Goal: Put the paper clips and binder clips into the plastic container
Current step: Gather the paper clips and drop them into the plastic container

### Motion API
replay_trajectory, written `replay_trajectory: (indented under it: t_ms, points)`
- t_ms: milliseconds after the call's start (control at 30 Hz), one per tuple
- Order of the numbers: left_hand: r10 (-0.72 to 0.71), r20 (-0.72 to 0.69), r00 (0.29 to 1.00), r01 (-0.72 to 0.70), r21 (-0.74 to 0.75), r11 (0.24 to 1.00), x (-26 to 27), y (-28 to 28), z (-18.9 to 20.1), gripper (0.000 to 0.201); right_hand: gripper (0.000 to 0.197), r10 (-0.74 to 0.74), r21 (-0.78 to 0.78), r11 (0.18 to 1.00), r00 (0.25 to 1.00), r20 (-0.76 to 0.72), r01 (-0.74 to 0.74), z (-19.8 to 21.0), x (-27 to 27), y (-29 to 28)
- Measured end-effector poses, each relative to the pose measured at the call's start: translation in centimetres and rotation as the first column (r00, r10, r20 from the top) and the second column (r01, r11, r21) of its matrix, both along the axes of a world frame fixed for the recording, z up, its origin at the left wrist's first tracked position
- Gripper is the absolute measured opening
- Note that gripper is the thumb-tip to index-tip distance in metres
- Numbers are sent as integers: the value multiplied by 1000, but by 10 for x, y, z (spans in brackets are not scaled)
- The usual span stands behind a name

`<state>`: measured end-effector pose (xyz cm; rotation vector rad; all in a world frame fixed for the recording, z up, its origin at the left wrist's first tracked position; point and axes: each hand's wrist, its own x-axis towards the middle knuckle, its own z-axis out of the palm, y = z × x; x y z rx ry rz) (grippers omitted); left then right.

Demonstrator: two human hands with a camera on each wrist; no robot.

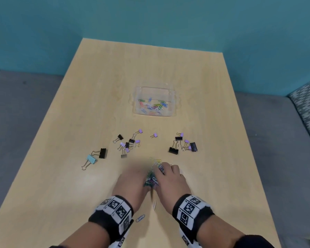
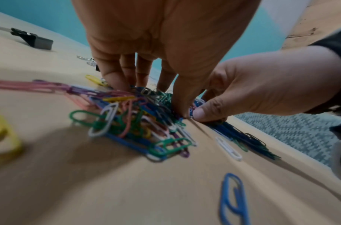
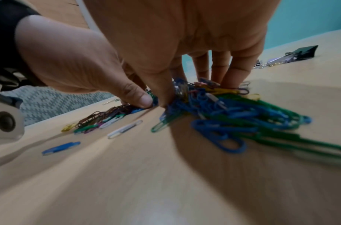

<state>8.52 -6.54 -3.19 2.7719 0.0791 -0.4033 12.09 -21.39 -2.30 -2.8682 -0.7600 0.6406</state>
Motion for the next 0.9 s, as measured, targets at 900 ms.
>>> replay_trajectory:
  t_ms: [900]
  points:
    - [174,-313,934,-305,-442,843,45,32,52,11,12,-175,215,892,744,-644,397,37,66,-14]
